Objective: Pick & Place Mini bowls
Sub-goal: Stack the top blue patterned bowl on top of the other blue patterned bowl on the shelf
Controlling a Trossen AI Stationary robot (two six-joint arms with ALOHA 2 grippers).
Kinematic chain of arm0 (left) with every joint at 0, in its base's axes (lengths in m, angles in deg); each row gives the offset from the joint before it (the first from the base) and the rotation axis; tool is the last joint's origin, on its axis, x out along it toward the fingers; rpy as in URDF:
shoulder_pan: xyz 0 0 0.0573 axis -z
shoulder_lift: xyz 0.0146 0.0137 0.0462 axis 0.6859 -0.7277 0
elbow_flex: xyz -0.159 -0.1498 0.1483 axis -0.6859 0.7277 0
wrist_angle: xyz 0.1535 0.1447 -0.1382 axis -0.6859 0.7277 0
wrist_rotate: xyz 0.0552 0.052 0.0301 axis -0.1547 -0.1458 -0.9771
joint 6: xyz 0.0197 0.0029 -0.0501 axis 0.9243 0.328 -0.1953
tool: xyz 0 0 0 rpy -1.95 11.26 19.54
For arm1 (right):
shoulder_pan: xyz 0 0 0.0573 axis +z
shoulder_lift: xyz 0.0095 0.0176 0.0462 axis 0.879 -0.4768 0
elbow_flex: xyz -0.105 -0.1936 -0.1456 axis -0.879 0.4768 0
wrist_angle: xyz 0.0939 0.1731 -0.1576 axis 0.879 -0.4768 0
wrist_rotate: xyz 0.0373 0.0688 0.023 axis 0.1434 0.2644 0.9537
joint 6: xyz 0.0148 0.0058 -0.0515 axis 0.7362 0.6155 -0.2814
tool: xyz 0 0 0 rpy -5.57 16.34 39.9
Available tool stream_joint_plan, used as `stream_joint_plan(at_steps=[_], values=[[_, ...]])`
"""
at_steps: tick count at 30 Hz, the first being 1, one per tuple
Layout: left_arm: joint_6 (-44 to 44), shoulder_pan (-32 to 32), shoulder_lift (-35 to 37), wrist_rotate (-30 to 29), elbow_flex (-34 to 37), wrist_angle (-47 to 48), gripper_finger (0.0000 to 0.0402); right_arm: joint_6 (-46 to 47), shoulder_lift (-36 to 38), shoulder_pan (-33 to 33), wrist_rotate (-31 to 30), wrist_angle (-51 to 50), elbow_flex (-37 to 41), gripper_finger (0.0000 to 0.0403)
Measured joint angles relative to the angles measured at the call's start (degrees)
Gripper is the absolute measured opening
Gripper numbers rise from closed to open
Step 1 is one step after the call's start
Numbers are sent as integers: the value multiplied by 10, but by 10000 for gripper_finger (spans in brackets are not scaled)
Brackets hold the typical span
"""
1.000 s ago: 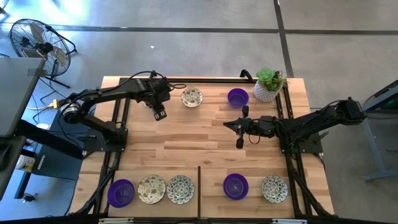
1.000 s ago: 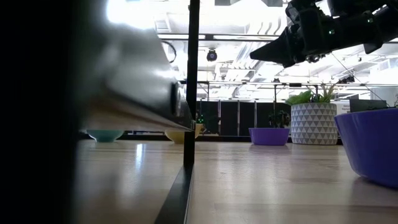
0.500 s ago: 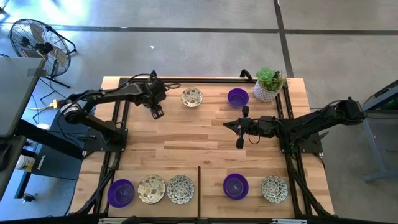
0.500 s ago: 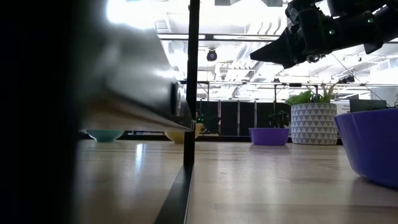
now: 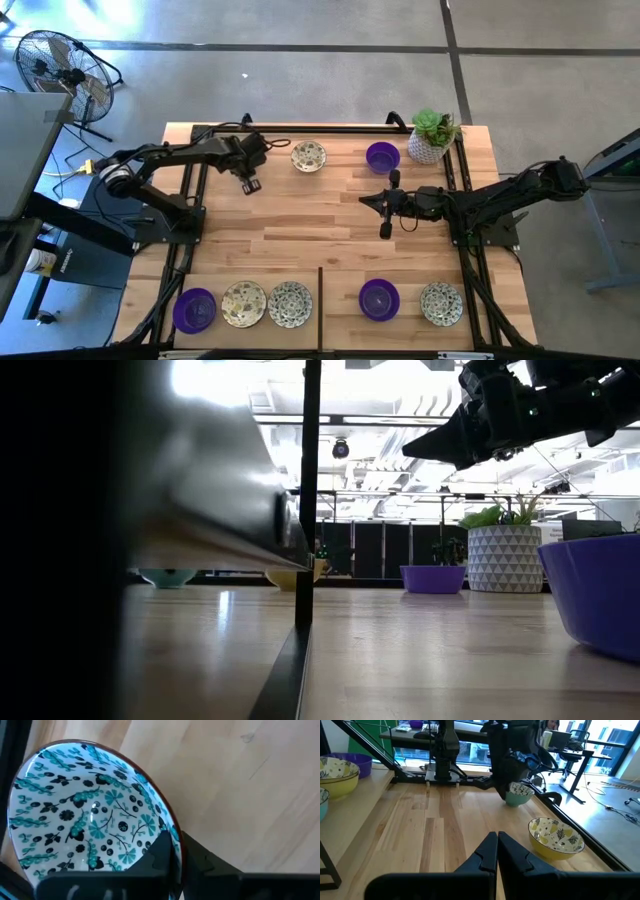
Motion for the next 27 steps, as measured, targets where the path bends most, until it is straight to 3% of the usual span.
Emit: stream_joint_plan(at_steps=[7, 16, 21, 27], values=[[-65, 57, 55, 25, -22, 105, 11, -8, 0, 0, -13, 0, 0, 0], [-260, 260, 104, 74, -34, 144, 11, -13, 0, 0, -13, 0, 0, 0], [-344, 377, 85, 43, -34, 126, 8, -13, 0, 0, -13, 0, 0, 0], [-415, 455, 70, 8, -33, 84, 8, -10, 0, 0, -13, 0, 0, 0]])
